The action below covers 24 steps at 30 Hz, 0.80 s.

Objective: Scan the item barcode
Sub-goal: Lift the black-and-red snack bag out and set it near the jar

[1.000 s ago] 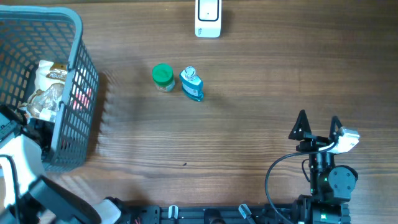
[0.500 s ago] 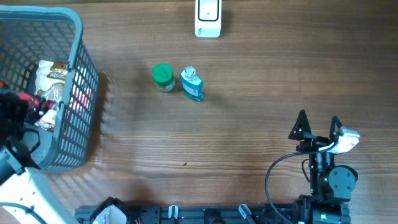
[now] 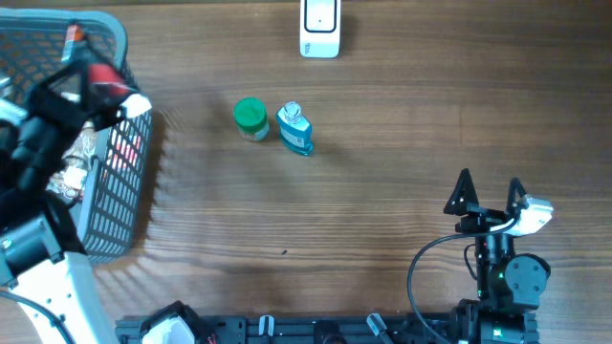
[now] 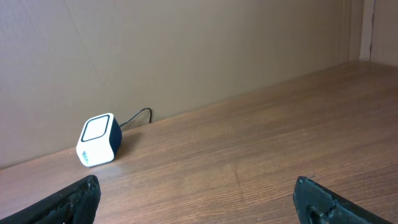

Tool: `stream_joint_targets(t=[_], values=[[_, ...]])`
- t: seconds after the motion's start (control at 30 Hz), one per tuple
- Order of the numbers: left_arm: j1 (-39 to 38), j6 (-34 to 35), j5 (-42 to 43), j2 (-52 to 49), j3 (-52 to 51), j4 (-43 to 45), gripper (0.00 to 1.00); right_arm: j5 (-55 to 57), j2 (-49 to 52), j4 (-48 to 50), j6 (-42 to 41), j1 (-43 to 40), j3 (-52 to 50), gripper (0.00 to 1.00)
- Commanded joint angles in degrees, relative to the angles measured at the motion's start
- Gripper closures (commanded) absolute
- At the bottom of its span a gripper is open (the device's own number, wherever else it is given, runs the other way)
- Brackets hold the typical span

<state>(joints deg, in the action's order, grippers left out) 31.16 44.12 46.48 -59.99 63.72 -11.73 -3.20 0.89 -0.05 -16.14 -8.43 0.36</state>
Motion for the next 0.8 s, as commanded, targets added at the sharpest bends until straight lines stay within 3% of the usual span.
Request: stream_joint_targets(t=[0.0, 0.3, 0.5, 0.77], values=[[-9.1, 1.3, 0.9, 0.8, 1.2, 1.5, 0.96, -0.7, -0.5, 0.2, 1.0, 0.1, -0.1, 0.00], [-26.2, -2.6, -5.0, -4.8, 1.2, 0.3, 0.96, -0.7, -0.5, 0.2, 1.0, 0.1, -0.1, 0.00], [-32.5, -6.5, -5.9, -11.8, 1.2, -0.2, 0.96, -0.7, -0.5, 0.2, 1.0, 0.1, -0.1, 0.00], [-37.1, -12.3, -13.2, -18.2, 1.2, -7.3, 0.96, -0.7, -0.5, 0.2, 1.0, 0.1, -0.1, 0.00]])
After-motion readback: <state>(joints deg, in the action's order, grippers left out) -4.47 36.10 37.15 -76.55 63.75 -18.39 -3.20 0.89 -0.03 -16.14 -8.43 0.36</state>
